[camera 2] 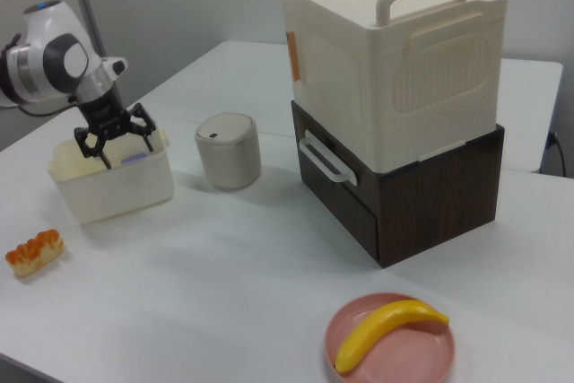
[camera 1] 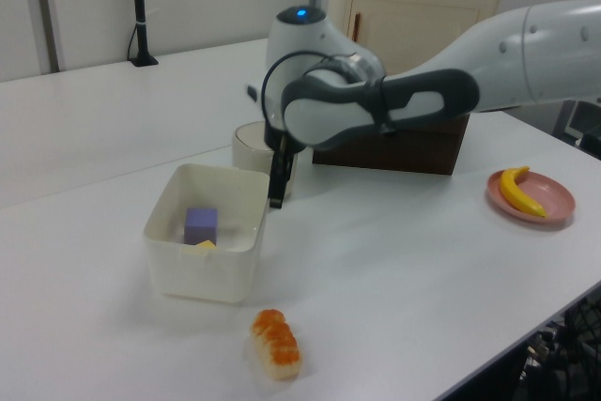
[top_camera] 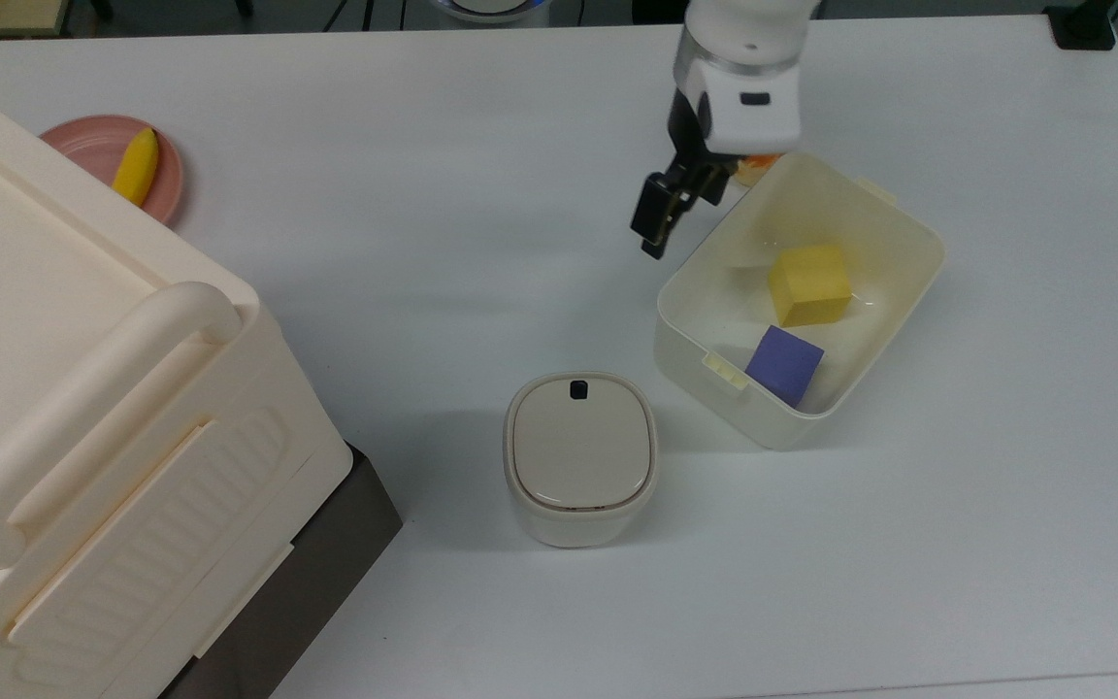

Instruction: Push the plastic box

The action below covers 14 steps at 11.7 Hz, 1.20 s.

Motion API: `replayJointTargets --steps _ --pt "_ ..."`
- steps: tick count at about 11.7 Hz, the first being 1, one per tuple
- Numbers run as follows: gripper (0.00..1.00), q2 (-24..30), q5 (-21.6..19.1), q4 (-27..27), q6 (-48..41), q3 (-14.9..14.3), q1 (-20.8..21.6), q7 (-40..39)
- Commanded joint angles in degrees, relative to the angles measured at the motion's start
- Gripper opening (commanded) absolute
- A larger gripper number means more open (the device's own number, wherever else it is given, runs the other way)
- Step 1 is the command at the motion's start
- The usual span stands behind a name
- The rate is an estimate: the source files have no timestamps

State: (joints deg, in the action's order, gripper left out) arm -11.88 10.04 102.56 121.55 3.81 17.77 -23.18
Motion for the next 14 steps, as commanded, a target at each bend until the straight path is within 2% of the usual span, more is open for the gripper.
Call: replayJointTargets --steps 1,3,4,5,6,8,9,10,11,14 --pt "1.0 6.6 0.2 1.4 -5.0 0.1 -3.5 0.9" --pt "1.0 9.9 -0.1 0.8 -12.2 -0.6 -6.0 0.9" --pt "1.0 11.0 -1.5 0.4 -15.4 -1.3 -7.4 1.6" --pt "1.0 11.4 -3.2 -0.9 -17.4 -1.5 -9.1 5.5" --pt "1.0 11.4 -4.7 -2.3 -18.8 -2.3 -10.5 13.5" --pt "1.0 11.8 -4.9 -3.3 -19.0 -4.8 -10.6 28.4" --pt "1.0 12.4 -4.7 -3.3 -19.8 -5.1 -10.6 32.2" --pt "1.0 13.1 -4.7 -3.3 -21.3 -7.0 -10.5 35.3" --pt "1.0 14.7 -4.8 -3.3 -22.1 -9.7 -9.7 36.7" --pt "1.0 15.5 -6.8 -3.4 -22.1 -10.5 -10.4 37.0"
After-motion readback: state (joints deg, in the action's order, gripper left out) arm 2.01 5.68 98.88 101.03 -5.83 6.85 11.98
